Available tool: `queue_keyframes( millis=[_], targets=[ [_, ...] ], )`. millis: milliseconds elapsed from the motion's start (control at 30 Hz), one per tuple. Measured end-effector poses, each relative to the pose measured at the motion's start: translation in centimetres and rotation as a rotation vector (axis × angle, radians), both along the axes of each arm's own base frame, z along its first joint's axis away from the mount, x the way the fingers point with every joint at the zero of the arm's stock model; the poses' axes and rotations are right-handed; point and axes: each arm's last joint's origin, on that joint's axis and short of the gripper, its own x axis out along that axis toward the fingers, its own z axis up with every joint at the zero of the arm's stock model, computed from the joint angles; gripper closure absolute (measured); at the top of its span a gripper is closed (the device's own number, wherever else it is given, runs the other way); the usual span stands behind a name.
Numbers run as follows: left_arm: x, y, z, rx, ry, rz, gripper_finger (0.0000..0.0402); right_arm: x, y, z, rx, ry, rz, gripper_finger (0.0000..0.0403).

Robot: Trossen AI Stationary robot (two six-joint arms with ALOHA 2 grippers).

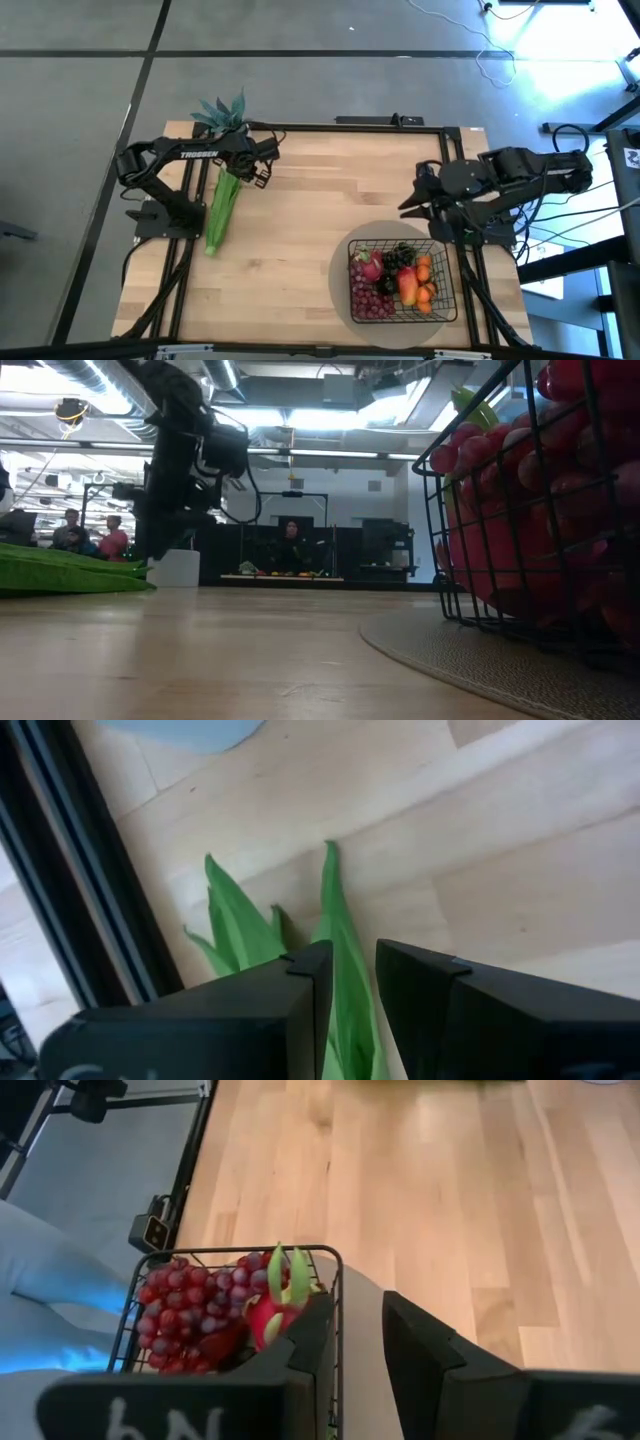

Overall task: Build produce basket
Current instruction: Put the green leaf lettuce into the black wire basket

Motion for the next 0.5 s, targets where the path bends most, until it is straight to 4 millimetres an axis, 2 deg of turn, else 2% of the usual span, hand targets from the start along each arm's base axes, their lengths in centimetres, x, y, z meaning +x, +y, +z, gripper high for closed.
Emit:
queue_keyframes(
  millis=[500],
  targets=[
    [-1.1, 1.6, -1.1, 0.005, 0.021, 0.032, 0.0333, 0.2, -1.0, 0.0, -0.001, 0.000, -0.050, 0.0329]
  ],
)
